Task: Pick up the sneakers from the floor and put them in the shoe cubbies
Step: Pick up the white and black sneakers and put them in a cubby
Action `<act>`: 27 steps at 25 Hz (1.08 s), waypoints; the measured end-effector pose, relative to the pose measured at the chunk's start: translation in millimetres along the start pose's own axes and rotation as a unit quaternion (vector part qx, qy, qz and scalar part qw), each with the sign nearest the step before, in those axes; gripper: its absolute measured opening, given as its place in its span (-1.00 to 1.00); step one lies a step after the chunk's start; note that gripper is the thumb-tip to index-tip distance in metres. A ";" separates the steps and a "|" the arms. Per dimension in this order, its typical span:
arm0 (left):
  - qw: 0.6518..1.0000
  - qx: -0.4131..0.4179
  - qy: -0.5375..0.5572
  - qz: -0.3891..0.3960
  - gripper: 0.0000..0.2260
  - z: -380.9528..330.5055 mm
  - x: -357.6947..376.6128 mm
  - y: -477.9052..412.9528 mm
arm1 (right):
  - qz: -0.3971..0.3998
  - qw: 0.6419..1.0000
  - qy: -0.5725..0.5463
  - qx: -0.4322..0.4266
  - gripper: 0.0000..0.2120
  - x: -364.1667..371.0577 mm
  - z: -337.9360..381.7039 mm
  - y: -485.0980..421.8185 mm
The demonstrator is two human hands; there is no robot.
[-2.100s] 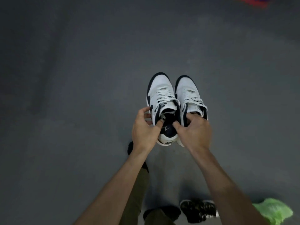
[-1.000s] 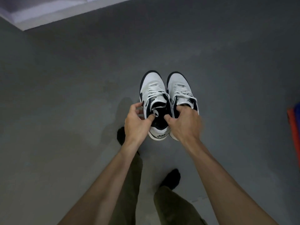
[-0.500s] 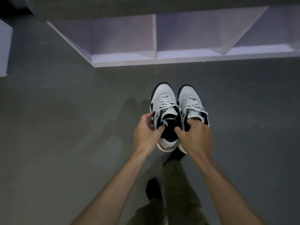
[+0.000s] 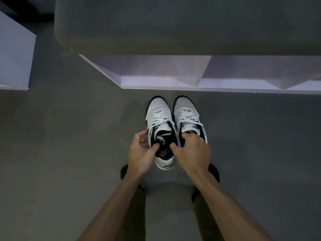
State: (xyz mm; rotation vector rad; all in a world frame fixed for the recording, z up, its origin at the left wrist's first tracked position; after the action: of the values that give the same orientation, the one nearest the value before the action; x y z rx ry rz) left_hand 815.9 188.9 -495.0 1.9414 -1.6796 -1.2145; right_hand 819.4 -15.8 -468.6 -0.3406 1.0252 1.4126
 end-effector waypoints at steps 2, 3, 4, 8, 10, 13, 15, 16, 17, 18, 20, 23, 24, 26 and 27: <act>1.000 0.001 -0.004 0.017 -0.56 -11.8 -22.3 -31.9 | 0.002 1.000 0.007 0.010 -0.68 16.6 27.1 -24.1; 1.000 -0.002 -0.005 0.022 -0.55 -16.4 -38.8 -50.5 | 0.003 1.000 0.013 0.015 -0.67 28.0 45.1 -36.5; 1.000 -0.004 -0.006 0.027 -0.54 -21.6 -53.7 -67.7 | 0.001 1.000 0.017 0.022 -0.67 37.5 62.0 -47.1; 0.997 0.012 -0.033 0.067 -0.51 -43.1 -99.5 -150.2 | -0.035 0.997 0.029 0.057 -0.65 78.2 118.3 -92.1; 0.995 0.025 -0.066 0.077 -0.49 -53.2 -117.0 -193.2 | -0.051 0.996 0.019 0.075 -0.65 100.8 138.2 -115.4; 0.990 0.029 -0.102 0.089 -0.49 -63.3 -125.6 -250.7 | -0.067 0.992 -0.014 0.107 -0.70 133.4 149.6 -154.5; 0.989 0.025 -0.111 0.093 -0.52 -67.4 -121.5 -282.8 | -0.081 0.991 -0.021 0.107 -0.74 148.9 151.8 -181.4; 0.990 0.025 -0.111 0.088 -0.54 -69.5 -119.2 -298.6 | -0.085 0.991 -0.018 0.100 -0.75 157.3 152.0 -196.0; 0.990 0.029 -0.109 0.084 -0.56 -73.4 -115.1 -312.5 | -0.090 0.991 -0.012 0.095 -0.76 164.4 150.9 -210.5; 0.990 0.035 -0.105 0.082 -0.57 -75.6 -108.6 -327.4 | -0.095 0.991 -0.004 0.089 -0.76 171.4 148.3 -226.5; 0.992 0.043 -0.089 0.074 -0.57 -76.8 -97.1 -352.7 | -0.105 0.992 0.008 0.067 -0.77 184.2 144.1 -258.0; 0.994 0.053 -0.066 0.069 -0.52 -82.4 -75.7 -382.0 | -0.122 0.991 0.030 0.048 -0.78 198.1 132.8 -296.7; 0.994 0.059 -0.059 0.065 -0.49 -83.2 -71.0 -394.2 | -0.130 0.990 0.033 0.040 -0.78 202.5 132.2 -307.2; 0.994 0.074 -0.058 0.053 -0.43 -82.9 -66.0 -419.7 | -0.152 0.987 0.037 0.026 -0.77 211.3 135.3 -324.7; 0.994 0.082 -0.057 0.046 -0.41 -82.2 -66.0 -432.3 | -0.161 0.986 0.047 0.021 -0.74 215.6 138.2 -333.0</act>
State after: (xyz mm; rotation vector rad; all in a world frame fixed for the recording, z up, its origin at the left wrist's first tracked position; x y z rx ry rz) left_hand 1166.7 342.7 -721.4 1.8924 -1.9600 -1.2071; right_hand 1140.3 160.5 -674.5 -0.5213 1.0227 1.0914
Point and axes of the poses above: each hand's wrist, its own y-axis away from the middle knuckle, its own x-axis out of the palm, z = x × y, the point moved 10 cm from there along -y, towards the middle knuckle, and after that the axes turned 6 degrees about -x, right-handed, at the moved point
